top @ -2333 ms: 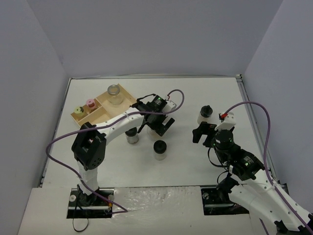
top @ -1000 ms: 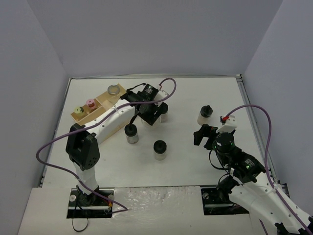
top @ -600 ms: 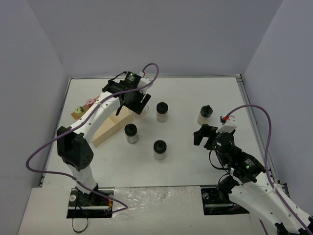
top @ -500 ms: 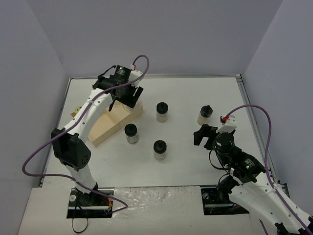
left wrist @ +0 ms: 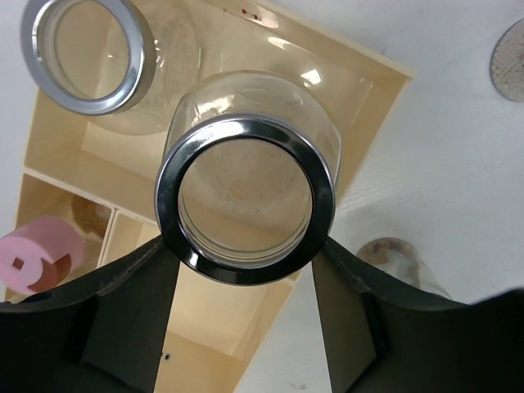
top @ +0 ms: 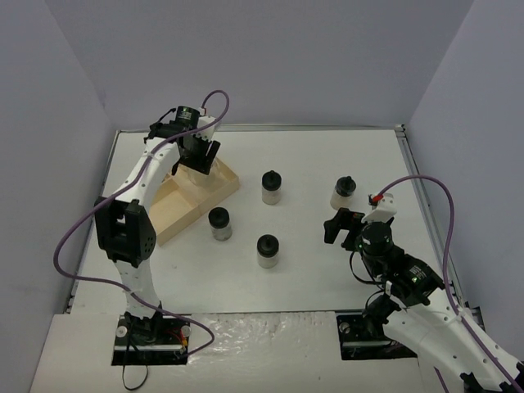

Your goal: Organize the condiment bottles

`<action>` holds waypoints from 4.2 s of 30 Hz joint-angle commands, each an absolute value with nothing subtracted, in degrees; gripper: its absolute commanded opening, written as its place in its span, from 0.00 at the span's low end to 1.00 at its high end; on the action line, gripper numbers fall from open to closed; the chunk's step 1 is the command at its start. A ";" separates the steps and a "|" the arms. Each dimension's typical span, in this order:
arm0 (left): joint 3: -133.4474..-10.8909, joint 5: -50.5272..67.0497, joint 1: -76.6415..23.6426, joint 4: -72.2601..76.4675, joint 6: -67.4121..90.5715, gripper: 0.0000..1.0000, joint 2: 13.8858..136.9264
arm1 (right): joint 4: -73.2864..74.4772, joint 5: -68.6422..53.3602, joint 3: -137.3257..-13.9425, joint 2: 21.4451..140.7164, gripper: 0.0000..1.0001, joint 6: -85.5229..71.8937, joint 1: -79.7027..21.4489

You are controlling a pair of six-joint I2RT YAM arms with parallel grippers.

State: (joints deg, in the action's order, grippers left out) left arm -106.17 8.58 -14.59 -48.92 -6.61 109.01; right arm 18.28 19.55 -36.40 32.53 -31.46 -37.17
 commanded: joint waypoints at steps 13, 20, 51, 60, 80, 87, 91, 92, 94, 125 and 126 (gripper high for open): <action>-99.63 13.66 -13.62 -37.31 -4.52 0.09 109.77 | 15.64 19.86 -36.48 34.10 1.00 -31.82 -37.70; -96.75 12.91 -13.28 -36.89 -4.05 0.33 107.71 | 15.64 19.61 -36.47 33.75 1.00 -31.82 -37.83; -56.64 1.27 -30.49 -22.12 15.80 0.97 63.00 | 14.15 18.37 -34.89 31.12 1.00 -31.73 -38.50; -56.41 0.53 -30.67 -15.23 17.31 0.97 71.51 | 14.06 18.37 -34.63 30.68 1.00 -31.90 -38.76; -58.70 -3.42 -31.11 -14.82 19.25 0.37 76.81 | 14.15 18.98 -34.37 29.90 1.00 -32.28 -39.29; -64.22 -4.71 -31.13 -23.01 19.94 0.01 70.83 | 14.15 19.34 -34.20 28.32 1.00 -32.34 -39.29; -70.86 -7.82 -29.09 -31.36 18.47 0.00 69.03 | 14.15 19.39 -34.10 27.86 1.00 -32.43 -39.43; -71.98 -7.82 -27.23 -32.90 18.00 0.00 68.96 | 14.15 19.39 -34.10 27.86 1.00 -32.40 -39.46; -73.72 -7.57 -22.99 -34.97 16.81 0.00 69.08 | 14.15 19.34 -34.10 27.86 1.00 -32.43 -39.55; -71.69 -2.94 -2.42 -13.84 16.92 0.00 90.21 | 13.98 20.43 -33.89 28.60 1.00 -32.43 -40.69; -72.02 -2.98 -2.38 -13.88 16.88 0.00 91.24 | 13.97 20.47 -33.84 28.65 1.00 -32.43 -40.69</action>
State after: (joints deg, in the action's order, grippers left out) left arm -68.86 -1.76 -2.87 -19.74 16.71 90.42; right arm 17.39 18.00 -34.15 27.59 -31.72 -40.23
